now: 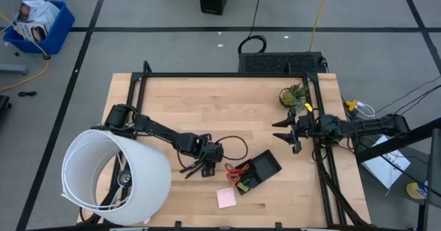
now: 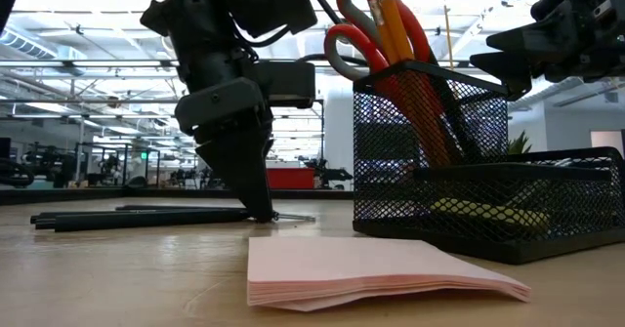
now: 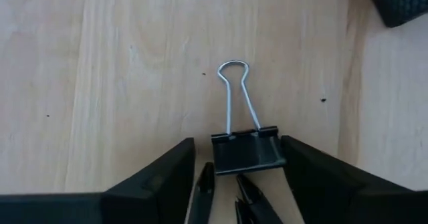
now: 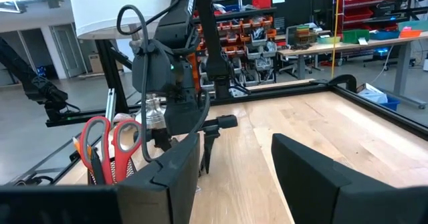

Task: Pick and place office supplies into organizer
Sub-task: Put the black binder clip into the black desk organizer

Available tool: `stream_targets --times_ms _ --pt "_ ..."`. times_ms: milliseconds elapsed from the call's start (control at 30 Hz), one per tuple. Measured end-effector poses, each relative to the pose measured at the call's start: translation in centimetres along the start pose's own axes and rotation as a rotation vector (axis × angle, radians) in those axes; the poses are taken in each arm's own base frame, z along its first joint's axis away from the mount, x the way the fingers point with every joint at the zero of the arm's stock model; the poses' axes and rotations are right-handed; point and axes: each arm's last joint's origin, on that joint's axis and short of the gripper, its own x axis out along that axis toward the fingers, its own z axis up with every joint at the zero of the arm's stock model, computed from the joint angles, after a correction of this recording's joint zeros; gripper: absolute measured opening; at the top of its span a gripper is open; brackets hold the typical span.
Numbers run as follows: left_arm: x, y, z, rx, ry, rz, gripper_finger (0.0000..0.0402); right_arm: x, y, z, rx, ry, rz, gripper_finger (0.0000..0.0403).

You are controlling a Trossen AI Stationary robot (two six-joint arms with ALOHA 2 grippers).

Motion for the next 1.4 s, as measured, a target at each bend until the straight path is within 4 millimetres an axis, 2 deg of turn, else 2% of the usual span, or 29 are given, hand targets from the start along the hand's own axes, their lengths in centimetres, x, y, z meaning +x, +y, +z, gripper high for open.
stream_targets --times_ms 167,300,633,800,1033,1200,1400 --pt "0.0 0.0 0.0 0.0 -0.001 0.007 0.017 0.0 0.0 0.0 0.0 0.0 0.0 0.0183" --pt "0.0 0.1 0.0 -0.006 -0.008 0.021 0.0144 0.0 0.0 0.0 0.0 0.0 0.0 0.0183" --pt "-0.5 0.9 0.9 -0.036 -0.078 0.025 0.0164 0.0 0.0 0.0 0.0 0.0 0.0 0.0183" --pt "-2.1 0.8 1.5 -0.054 -0.135 0.02 0.0145 0.0 0.0 0.0 0.0 0.0 0.0 0.0183" --pt "-5.3 0.8 2.7 -0.032 -0.282 -0.015 0.0162 0.0 0.0 0.0 0.0 0.002 0.0 0.0183" --pt "-7.8 1.0 3.4 0.014 -0.389 -0.027 0.0149 0.0 0.0 0.0 0.0 0.003 0.0 0.0183" --pt "-8.8 1.9 5.1 0.097 -0.541 -0.089 0.0152 0.0 0.0 0.0 0.0 0.003 0.0 0.0183"
